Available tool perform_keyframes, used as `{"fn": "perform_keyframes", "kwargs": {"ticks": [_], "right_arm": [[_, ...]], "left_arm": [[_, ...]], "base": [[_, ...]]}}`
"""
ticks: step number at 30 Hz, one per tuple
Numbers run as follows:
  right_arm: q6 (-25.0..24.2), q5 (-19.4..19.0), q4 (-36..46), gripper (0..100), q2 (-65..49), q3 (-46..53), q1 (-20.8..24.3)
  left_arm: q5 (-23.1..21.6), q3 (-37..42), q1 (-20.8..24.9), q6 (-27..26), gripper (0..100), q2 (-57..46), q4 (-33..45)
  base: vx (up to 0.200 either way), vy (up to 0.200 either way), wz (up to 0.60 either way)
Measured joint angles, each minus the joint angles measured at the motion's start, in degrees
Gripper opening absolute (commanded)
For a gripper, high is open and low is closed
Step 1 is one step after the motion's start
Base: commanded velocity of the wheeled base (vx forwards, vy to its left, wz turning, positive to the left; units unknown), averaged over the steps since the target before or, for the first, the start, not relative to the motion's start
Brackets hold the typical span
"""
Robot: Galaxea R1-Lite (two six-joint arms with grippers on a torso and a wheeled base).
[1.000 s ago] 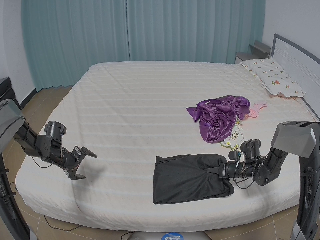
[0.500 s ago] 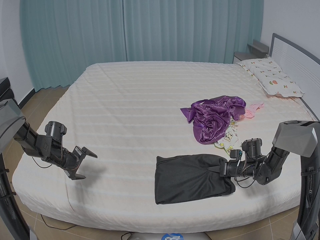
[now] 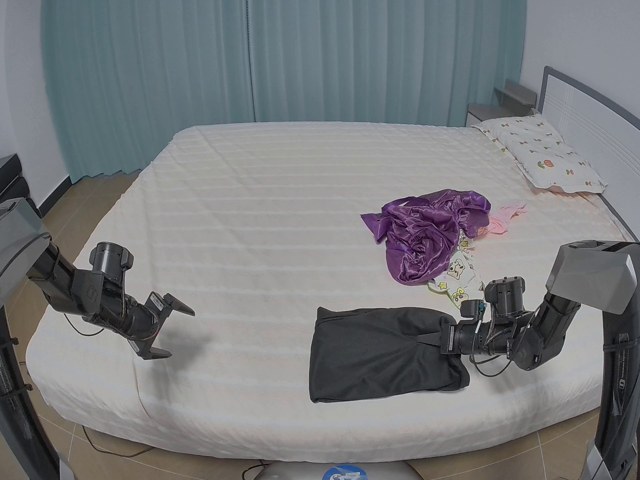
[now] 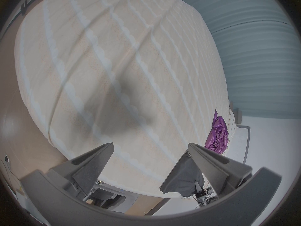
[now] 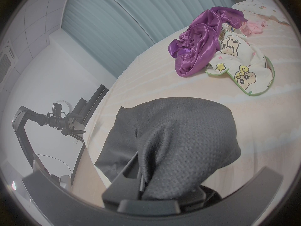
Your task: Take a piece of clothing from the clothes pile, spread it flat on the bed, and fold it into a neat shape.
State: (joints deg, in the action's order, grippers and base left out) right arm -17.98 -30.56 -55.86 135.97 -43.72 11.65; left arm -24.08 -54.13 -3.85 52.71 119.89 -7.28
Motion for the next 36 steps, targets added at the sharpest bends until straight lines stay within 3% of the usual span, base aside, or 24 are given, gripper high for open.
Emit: {"fn": "perform_keyframes", "kwargs": {"ticks": [12,36], "right_arm": [[0.0,0.0,0.1,0,0.0,-0.5,0.0],[0.3,-1.8,0.3,0,-0.3,-1.0,-2.6]], "left_arm": [[0.0,0.0,0.0,0.0,100,0.1,0.0],[0.3,-0.2,0.1,0.1,100,0.4,0.0]], "base": [[0.0,0.0,0.0],[0.0,-0.2,0.0]]}}
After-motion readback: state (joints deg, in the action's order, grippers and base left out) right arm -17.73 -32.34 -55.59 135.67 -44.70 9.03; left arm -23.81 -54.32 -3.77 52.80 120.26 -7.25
